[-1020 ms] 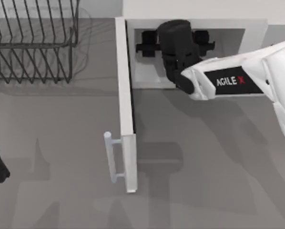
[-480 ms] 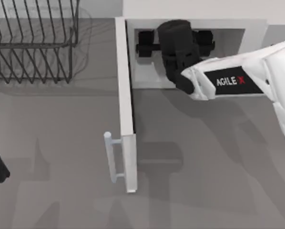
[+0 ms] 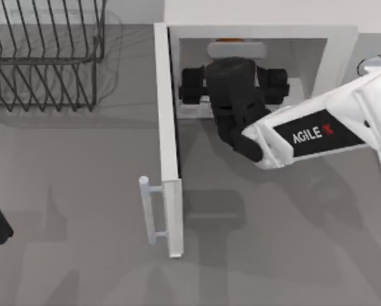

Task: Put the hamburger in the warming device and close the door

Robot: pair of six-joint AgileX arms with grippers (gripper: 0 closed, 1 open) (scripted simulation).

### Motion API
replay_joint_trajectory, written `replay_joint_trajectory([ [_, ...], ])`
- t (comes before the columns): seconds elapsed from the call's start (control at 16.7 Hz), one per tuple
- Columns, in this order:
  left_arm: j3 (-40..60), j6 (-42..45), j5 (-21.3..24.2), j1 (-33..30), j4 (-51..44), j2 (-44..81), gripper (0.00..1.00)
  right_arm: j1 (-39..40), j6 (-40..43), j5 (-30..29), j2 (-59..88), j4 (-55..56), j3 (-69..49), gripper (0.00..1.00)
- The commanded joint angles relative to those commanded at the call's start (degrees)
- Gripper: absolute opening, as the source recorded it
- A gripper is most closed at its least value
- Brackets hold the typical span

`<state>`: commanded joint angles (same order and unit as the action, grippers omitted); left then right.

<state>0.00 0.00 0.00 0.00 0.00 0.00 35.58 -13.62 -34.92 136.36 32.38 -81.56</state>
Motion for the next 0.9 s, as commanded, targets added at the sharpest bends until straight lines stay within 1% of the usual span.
replay_joint_trajectory([
  [0.24,0.0,0.0,0.0,0.0,0.0,0.0,1.00,5.4,-2.6,-4.8,-8.0,5.4,17.1,1.00],
  [0.42,0.0,0.0,0.0,0.0,0.0,0.0,1.00,8.9,-4.3,-7.9,-13.1,9.1,26.7,1.00],
  [0.6,0.0,0.0,0.0,0.0,0.0,0.0,1.00,10.8,-5.4,-9.7,-15.9,11.3,30.9,1.00],
  [0.9,0.0,0.0,0.0,0.0,0.0,0.0,1.00,10.6,-5.4,-9.6,-15.9,11.1,30.9,1.00],
])
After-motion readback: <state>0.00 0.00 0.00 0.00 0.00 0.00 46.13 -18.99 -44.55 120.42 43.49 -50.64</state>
